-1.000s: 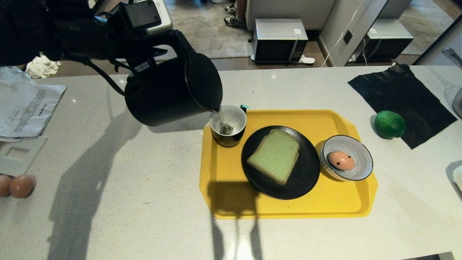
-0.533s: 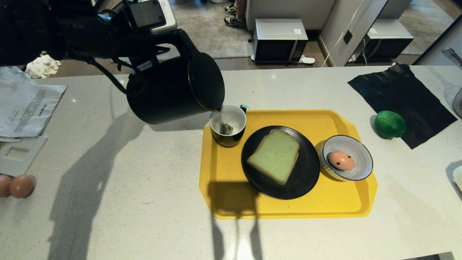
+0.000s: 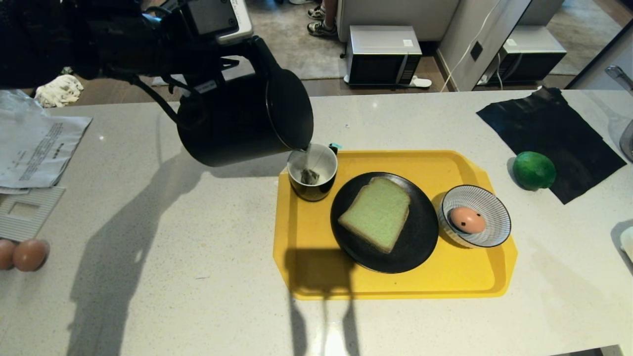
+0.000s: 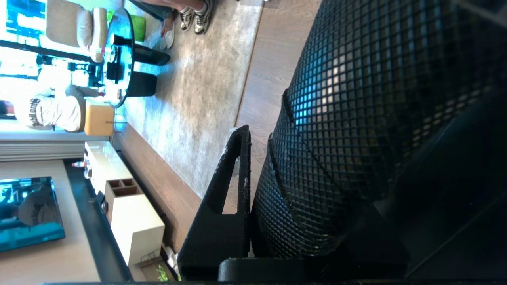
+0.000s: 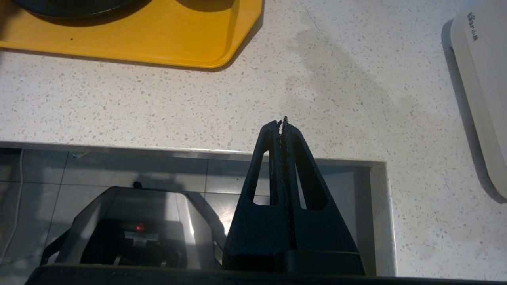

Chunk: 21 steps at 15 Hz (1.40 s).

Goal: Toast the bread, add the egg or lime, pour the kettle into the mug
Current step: Pour water into a cup

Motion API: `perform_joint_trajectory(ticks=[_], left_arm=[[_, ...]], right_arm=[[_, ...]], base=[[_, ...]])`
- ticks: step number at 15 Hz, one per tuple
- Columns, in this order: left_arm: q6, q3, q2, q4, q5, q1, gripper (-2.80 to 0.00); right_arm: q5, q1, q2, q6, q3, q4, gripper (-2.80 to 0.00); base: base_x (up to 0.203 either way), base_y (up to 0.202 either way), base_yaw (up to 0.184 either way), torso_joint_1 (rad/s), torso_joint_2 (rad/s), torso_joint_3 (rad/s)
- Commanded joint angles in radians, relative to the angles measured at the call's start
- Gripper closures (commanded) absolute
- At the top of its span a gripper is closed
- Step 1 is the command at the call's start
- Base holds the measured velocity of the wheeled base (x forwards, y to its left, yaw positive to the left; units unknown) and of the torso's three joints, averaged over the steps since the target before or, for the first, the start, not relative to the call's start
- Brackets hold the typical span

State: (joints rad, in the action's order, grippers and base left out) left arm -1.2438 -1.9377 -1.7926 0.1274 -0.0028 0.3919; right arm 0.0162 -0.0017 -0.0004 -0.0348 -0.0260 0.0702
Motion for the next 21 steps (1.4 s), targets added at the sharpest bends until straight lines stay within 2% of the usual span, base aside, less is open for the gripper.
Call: perform_joint_trajectory(ticks=[1, 21], left_arm=[[-0.006, 0.0, 0.001, 0.001, 0.004, 0.007, 0.0], [-0.036, 0.002, 0.009, 0.015, 0.017, 0.03, 0.0]], right_arm=[[0.001, 0.0, 0.0, 0.0, 0.0, 0.0, 0.0], [0.001, 0.0, 0.0, 0.0, 0.0, 0.0, 0.0]], base=[[0.0, 0.0, 0.0, 0.0, 0.0, 0.0], [0.0, 0.0, 0.0, 0.0, 0.0, 0.0]])
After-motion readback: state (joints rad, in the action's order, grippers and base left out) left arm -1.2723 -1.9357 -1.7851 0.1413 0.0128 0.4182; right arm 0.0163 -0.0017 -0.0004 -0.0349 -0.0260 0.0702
